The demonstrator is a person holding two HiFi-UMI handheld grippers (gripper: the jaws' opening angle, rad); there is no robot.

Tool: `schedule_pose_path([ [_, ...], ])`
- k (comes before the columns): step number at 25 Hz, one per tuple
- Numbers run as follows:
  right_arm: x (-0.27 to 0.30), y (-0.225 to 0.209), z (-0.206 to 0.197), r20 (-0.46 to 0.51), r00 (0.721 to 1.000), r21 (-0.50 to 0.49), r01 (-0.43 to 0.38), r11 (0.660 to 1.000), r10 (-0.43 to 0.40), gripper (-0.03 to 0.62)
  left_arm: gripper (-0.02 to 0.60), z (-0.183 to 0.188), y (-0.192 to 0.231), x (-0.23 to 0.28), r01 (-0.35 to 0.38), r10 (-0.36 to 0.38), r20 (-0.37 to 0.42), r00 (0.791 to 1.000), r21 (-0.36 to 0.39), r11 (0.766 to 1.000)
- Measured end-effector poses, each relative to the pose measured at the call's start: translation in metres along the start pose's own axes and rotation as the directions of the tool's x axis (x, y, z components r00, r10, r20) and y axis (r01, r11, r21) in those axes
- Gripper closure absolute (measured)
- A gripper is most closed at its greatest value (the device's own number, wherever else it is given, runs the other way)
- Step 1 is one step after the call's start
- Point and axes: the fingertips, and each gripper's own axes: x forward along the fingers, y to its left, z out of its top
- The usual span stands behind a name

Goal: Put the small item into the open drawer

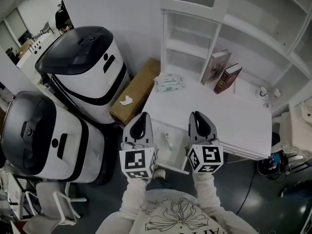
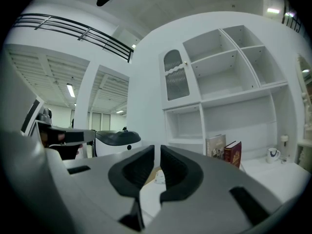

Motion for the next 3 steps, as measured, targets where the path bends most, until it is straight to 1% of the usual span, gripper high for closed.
schedule_pose_path([
  [3, -0.0008, 0.0002, 0.0013, 0.000, 1.000, -0.001, 0.001, 1.000, -0.001, 0.557, 0.575, 0.0014, -0.0007, -0.0001, 0.001, -0.001, 0.002, 1.000, 0.000, 1.000],
])
